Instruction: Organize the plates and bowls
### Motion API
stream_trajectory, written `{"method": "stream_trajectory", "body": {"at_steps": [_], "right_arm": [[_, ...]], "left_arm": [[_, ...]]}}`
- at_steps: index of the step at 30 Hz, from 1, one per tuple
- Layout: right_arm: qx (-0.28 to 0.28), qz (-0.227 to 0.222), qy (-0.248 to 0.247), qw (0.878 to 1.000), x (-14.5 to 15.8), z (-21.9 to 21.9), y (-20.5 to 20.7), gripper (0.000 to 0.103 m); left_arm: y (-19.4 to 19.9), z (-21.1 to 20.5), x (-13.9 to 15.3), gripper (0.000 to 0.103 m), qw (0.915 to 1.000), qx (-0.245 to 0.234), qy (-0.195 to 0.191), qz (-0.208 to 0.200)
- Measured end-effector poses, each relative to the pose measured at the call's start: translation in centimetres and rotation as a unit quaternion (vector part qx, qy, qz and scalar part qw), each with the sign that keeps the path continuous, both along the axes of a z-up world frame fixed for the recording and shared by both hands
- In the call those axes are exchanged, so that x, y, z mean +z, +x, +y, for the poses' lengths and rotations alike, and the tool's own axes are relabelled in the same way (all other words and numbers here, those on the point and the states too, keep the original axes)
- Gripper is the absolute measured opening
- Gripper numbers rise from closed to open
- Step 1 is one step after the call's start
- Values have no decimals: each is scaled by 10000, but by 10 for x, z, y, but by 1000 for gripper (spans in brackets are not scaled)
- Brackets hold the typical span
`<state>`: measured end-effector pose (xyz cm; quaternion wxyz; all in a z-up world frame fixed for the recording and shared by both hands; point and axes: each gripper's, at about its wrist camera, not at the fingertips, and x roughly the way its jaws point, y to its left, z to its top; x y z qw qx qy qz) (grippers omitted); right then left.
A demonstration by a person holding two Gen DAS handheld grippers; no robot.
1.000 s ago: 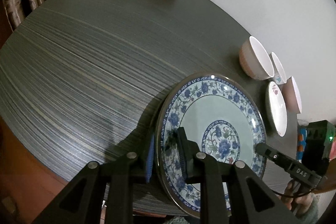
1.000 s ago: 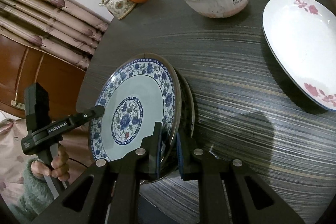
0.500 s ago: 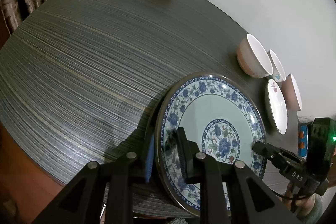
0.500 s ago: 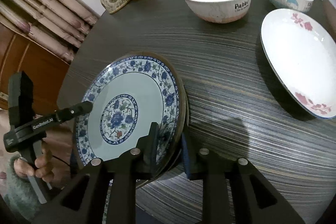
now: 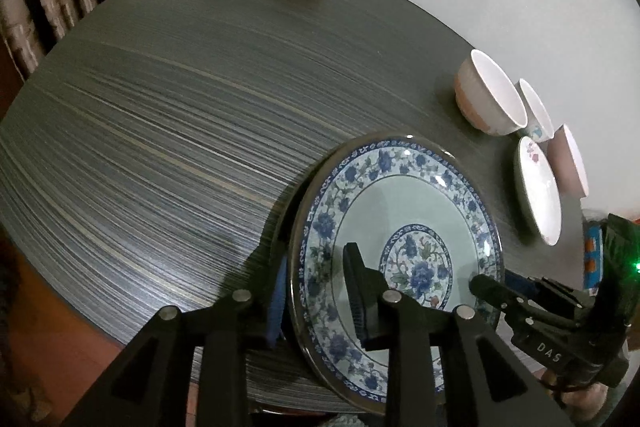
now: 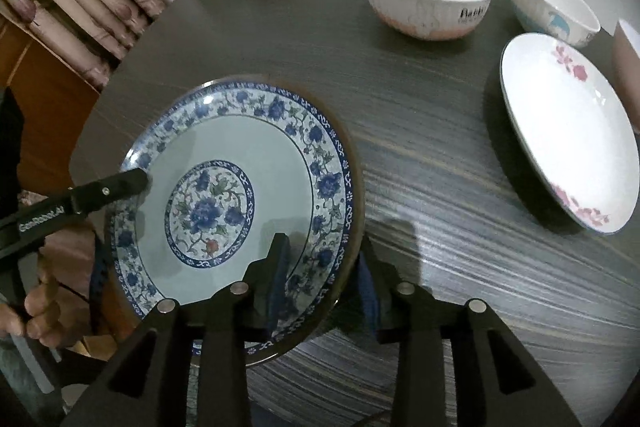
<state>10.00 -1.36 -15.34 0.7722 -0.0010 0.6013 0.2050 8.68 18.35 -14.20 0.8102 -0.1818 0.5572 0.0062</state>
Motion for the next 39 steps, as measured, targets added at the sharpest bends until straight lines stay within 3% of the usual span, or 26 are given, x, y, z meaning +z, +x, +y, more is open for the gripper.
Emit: {"method": "stream_trajectory", "body": {"at_steps": [8,12,18,21,39], "right_arm": [[29,19,-67,10000,-5,4,-1,36],[24,13,-38,10000,-4,0,-3,36],[-79,2,97,9999,-5,1,-5,40],[-138,-48,177,9997,-5,-1,-6,40],[-705,-1071,29,9917,34,-53,-30,45]], "left_arm": [[-1,-3,3,33,9989,79,450,-87],[-1,-6,3,34,9988,12,483,-110],[-3,-18,12,34,9928,-35,1121,-418],[-4,-22,18,39,9877,-8,1435,-626],[-10,-38,24,39,9752,-46,2057,-822]]}}
